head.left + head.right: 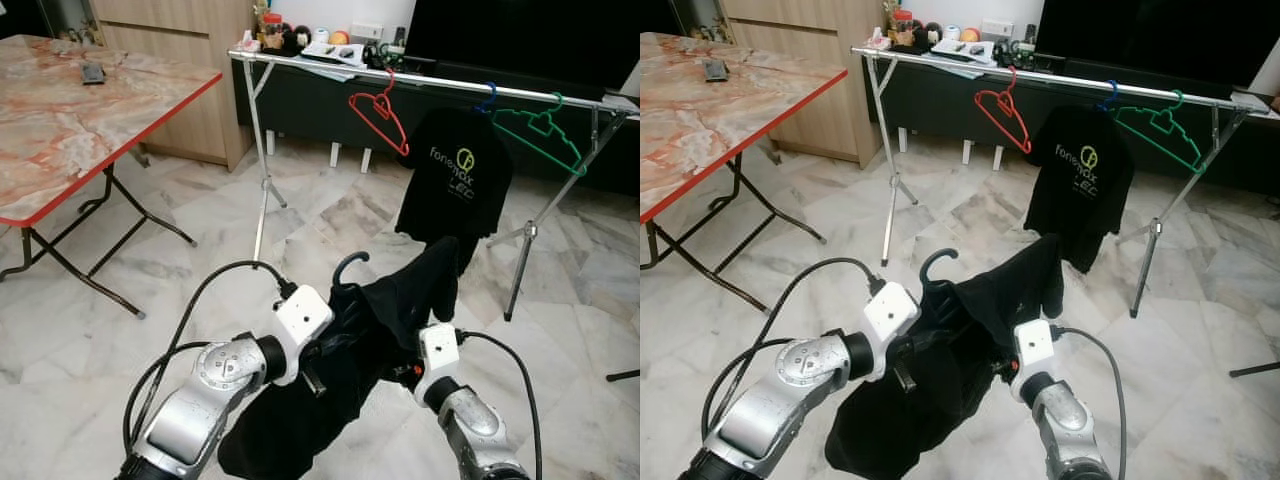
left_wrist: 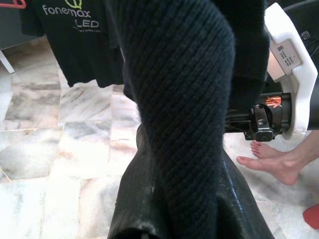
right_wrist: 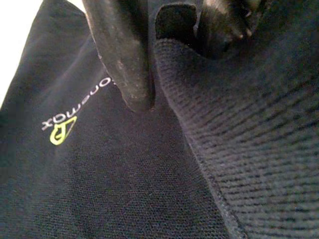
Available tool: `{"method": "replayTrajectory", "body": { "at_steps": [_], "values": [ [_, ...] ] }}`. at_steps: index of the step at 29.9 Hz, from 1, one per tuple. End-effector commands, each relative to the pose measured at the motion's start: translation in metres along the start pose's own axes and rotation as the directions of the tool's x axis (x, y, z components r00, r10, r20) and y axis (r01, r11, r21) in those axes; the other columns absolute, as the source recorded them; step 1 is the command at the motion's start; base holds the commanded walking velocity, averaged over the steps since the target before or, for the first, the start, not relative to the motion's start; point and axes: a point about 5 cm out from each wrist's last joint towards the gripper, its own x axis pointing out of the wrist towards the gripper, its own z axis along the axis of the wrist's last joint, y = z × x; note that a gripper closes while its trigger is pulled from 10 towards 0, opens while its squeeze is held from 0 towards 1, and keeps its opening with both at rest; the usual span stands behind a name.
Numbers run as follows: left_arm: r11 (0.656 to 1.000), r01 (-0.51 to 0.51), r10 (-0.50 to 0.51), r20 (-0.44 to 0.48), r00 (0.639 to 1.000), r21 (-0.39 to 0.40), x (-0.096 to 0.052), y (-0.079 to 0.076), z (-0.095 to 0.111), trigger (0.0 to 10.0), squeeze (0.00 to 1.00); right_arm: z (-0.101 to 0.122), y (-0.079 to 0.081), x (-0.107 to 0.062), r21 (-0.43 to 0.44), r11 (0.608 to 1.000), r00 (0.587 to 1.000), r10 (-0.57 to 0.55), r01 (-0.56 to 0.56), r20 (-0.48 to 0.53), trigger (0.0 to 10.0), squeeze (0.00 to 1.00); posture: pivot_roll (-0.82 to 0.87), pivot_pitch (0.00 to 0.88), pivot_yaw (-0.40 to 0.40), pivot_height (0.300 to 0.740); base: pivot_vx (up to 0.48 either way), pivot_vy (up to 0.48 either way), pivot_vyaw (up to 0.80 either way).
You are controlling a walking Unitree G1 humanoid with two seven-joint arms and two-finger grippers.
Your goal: Hang hanger
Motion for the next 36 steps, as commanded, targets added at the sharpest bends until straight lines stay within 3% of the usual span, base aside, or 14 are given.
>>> {"method": "replayTrajectory", "body": {
  "at_steps": [1, 23, 27, 29, 33, 36],
  "values": [
    [0.999, 0.019, -0.021, 0.044, 0.999, 0.036, 0.000, -0.004, 0.013, 10.0, 0.00, 0.003, -0.001, 0.001, -0.005, 1.000, 1.000, -0.006, 0.006, 0.011, 0.0, 0.00, 0.15, 0.091, -0.080, 0.740, 0.000, 0.000, 0.00],
    [0.999, 0.024, -0.025, 0.021, 0.999, 0.034, -0.003, -0.003, 0.009, 10.0, 0.00, 0.001, -0.001, 0.001, 0.000, 1.000, 1.000, -0.016, 0.016, 0.005, 0.0, 0.00, 0.15, 0.095, -0.076, 0.740, 0.000, 0.000, 0.00],
    [0.996, 0.034, -0.028, -0.069, 0.997, 0.085, -0.009, -0.001, -0.006, 10.0, 0.00, 0.001, -0.002, 0.001, -0.003, 1.000, 1.000, -0.020, 0.020, 0.001, 0.0, 0.00, 0.15, 0.094, -0.076, 0.740, 0.000, 0.000, 0.00],
    [0.990, 0.026, -0.001, -0.178, 0.984, 0.140, -0.017, 0.005, -0.026, 10.0, 0.00, 0.001, -0.002, 0.000, -0.007, 1.000, 1.000, -0.024, 0.023, -0.001, 0.0, 0.00, 0.15, 0.094, -0.076, 0.740, 0.000, 0.000, 0.00],
    [0.992, -0.007, 0.032, -0.201, 0.979, 0.123, -0.023, 0.011, -0.033, 10.0, 0.00, 0.001, -0.003, 0.000, -0.011, 1.000, 1.000, -0.025, 0.025, -0.003, 0.0, 0.00, 0.15, 0.095, -0.076, 0.740, 0.000, 0.000, 0.00],
    [0.987, -0.046, 0.089, -0.280, 0.956, 0.155, -0.036, 0.021, -0.049, 10.0, 0.00, 0.001, -0.004, 0.000, -0.016, 1.000, 1.000, -0.023, 0.023, -0.005, 0.0, 0.00, 0.15, 0.096, -0.076, 0.740, 0.000, 0.000, 0.00]
  ]
}}
